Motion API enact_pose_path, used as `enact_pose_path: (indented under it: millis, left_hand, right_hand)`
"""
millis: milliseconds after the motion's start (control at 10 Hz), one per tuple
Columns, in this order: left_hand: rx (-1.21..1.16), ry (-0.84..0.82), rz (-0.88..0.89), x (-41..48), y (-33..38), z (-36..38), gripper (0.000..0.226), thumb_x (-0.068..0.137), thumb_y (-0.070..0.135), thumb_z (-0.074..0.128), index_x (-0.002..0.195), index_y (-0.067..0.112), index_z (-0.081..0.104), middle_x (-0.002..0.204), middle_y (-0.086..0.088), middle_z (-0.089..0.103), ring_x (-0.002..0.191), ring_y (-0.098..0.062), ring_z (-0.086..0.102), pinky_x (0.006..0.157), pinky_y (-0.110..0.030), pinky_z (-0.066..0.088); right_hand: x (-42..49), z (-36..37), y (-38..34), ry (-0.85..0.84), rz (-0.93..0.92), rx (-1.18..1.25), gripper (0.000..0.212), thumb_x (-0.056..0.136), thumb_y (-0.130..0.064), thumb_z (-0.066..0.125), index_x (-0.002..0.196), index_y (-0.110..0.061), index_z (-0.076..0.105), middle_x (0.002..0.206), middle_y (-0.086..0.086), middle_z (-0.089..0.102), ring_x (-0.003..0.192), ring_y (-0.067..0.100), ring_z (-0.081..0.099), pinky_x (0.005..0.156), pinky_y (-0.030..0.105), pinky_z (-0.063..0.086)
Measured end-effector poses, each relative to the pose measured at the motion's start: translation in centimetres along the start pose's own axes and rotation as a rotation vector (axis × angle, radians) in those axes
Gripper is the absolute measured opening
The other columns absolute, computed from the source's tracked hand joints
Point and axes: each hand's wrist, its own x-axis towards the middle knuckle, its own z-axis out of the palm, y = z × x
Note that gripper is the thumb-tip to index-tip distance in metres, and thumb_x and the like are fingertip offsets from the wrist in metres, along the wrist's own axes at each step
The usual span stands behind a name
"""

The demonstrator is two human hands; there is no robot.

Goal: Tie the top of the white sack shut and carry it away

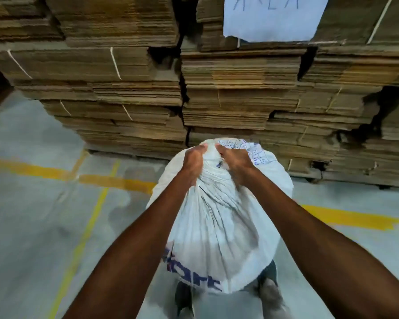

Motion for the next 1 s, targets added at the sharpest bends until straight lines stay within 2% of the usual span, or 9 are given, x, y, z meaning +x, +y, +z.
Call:
enact_pose_path:
  millis: [200, 300, 400, 500, 600, 700, 800, 900, 1000]
  left_hand:
    - [0.035, -0.017, -0.024, 8.0, -5.9, -2.1, 0.038, 0.085, 0.033, 0.071, 0.108, 0.004, 0.077, 0.108, -0.014, 0.078, 0.101, -0.031, 0.074, 0.1, -0.045, 0.057]
    - [0.124, -0.042, -0.051, 12.8, -11.4, -2.5, 0.036, 0.068, 0.043, 0.076, 0.09, 0.015, 0.082, 0.106, -0.012, 0.08, 0.105, -0.03, 0.075, 0.104, -0.049, 0.055]
    - [0.303, -0.003, -0.12, 16.0, -18.7, -3.0, 0.031, 0.077, 0.045, 0.07, 0.084, 0.016, 0.079, 0.111, -0.017, 0.078, 0.102, -0.026, 0.072, 0.103, -0.049, 0.055]
    - [0.422, -0.065, -0.186, 15.8, -25.7, -3.9, 0.048, 0.089, 0.046, 0.057, 0.119, 0.012, 0.073, 0.13, -0.013, 0.071, 0.122, -0.031, 0.066, 0.106, -0.041, 0.053]
    - [0.481, -0.042, -0.225, 17.1, -31.5, -3.8, 0.049, 0.108, 0.043, 0.042, 0.134, 0.008, 0.064, 0.136, -0.011, 0.066, 0.129, -0.03, 0.061, 0.095, -0.026, 0.049]
    - [0.657, -0.056, -0.042, 17.9, -34.8, -3.4, 0.059, 0.106, 0.053, 0.034, 0.122, 0.006, 0.067, 0.128, -0.018, 0.068, 0.126, -0.034, 0.06, 0.097, -0.03, 0.042]
    - [0.802, -0.043, 0.01, 16.6, -34.3, -3.6, 0.046, 0.103, 0.055, 0.046, 0.131, 0.022, 0.063, 0.135, -0.008, 0.067, 0.13, -0.031, 0.058, 0.102, -0.033, 0.038]
    - [1.099, 0.039, 0.091, 15.3, -30.5, -3.8, 0.063, 0.1, 0.066, 0.042, 0.152, 0.032, 0.044, 0.15, -0.001, 0.056, 0.144, -0.025, 0.042, 0.118, -0.053, 0.02]
    - [1.163, 0.043, 0.251, 13.8, -25.6, -3.8, 0.064, 0.101, 0.059, 0.045, 0.156, 0.027, 0.039, 0.156, -0.003, 0.049, 0.149, -0.026, 0.032, 0.118, -0.054, 0.018]
  right_hand:
    - [4.3, 4.3, 3.8, 0.038, 0.024, -0.137, 0.066, 0.081, -0.074, 0.062, 0.089, -0.009, 0.073, 0.095, 0.009, 0.073, 0.088, 0.024, 0.067, 0.08, 0.036, 0.051]
    - [6.3, 5.3, 7.2, -0.026, 0.034, -0.109, 0.059, 0.088, -0.067, 0.061, 0.081, -0.01, 0.071, 0.101, 0.014, 0.076, 0.09, 0.024, 0.068, 0.084, 0.039, 0.052]
    - [10.0, 7.5, 14.9, -0.183, 0.122, -0.245, 0.073, 0.084, -0.085, 0.043, 0.085, -0.016, 0.067, 0.108, 0.022, 0.074, 0.093, 0.029, 0.066, 0.093, 0.046, 0.053]
    - [14.0, 9.8, 23.1, -0.293, 0.209, -0.34, 0.09, 0.067, -0.103, 0.035, 0.105, -0.026, 0.062, 0.107, 0.009, 0.066, 0.101, 0.032, 0.064, 0.084, 0.038, 0.047]
    - [16.1, 11.8, 30.2, -0.207, 0.153, -0.509, 0.071, 0.097, -0.072, 0.036, 0.155, -0.03, 0.035, 0.152, 0.01, 0.049, 0.132, 0.034, 0.056, 0.109, 0.043, 0.042]
    - [15.8, 12.5, 34.0, -0.141, 0.06, -0.591, 0.066, 0.103, -0.061, 0.034, 0.159, -0.027, 0.028, 0.151, 0.019, 0.052, 0.128, 0.038, 0.06, 0.107, 0.05, 0.047]
    - [14.9, 12.2, 34.1, -0.036, 0.058, -0.576, 0.078, 0.095, -0.075, 0.033, 0.158, -0.029, 0.029, 0.135, 0.023, 0.06, 0.123, 0.041, 0.061, 0.103, 0.054, 0.049]
    - [13.3, 11.0, 31.3, 0.062, -0.024, -0.692, 0.078, 0.1, -0.07, 0.034, 0.163, -0.024, 0.023, 0.143, 0.022, 0.053, 0.133, 0.042, 0.053, 0.109, 0.054, 0.044]
    - [12.9, 8.7, 26.6, 0.102, -0.066, -0.654, 0.077, 0.1, -0.07, 0.035, 0.161, -0.025, 0.026, 0.15, 0.021, 0.049, 0.136, 0.043, 0.049, 0.11, 0.055, 0.042]
